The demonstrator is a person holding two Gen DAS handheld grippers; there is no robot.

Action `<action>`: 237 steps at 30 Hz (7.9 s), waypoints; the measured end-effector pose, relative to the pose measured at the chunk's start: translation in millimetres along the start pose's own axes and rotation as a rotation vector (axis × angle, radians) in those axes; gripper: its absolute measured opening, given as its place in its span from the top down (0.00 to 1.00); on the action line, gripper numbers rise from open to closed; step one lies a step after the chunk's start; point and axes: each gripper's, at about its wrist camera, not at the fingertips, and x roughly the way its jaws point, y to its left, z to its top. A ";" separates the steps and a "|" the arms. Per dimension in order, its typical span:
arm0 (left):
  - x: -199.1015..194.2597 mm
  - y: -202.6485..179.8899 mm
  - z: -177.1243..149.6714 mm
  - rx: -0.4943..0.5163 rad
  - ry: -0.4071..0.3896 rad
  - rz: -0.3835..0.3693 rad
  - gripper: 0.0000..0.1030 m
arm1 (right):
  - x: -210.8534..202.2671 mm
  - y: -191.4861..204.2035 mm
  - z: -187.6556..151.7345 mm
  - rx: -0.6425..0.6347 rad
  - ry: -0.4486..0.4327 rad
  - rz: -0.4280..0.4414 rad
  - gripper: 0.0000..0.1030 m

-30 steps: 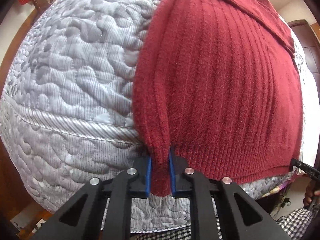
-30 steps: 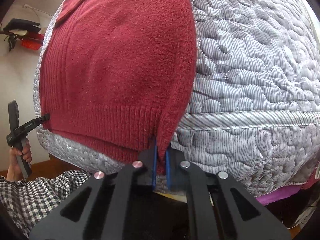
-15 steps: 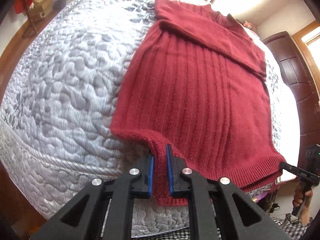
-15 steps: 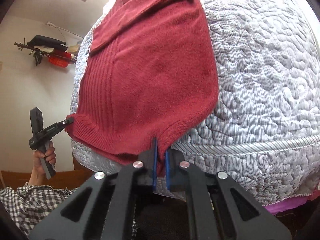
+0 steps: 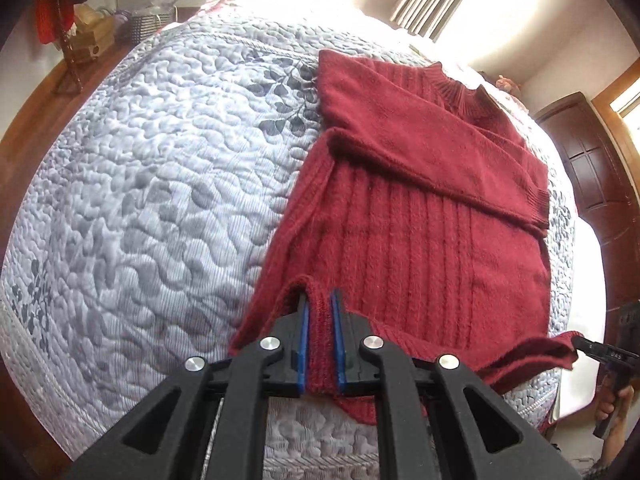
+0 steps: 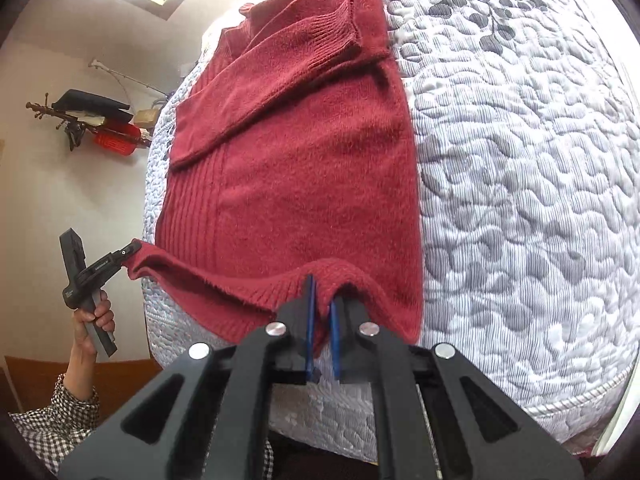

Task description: Fold small clothes

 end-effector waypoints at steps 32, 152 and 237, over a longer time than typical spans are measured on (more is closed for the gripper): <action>24.3 -27.7 54.9 0.218 -0.021 0.116 0.31 | 25.1 16.4 63.0 -0.259 0.083 -0.179 0.33; 94.1 -28.4 111.0 0.050 0.054 0.061 0.38 | 32.8 -18.2 137.4 -0.098 0.016 -0.070 0.54; 154.2 -161.2 199.4 0.189 -0.081 0.113 0.26 | 44.4 -39.1 293.6 -0.052 -0.107 -0.105 0.78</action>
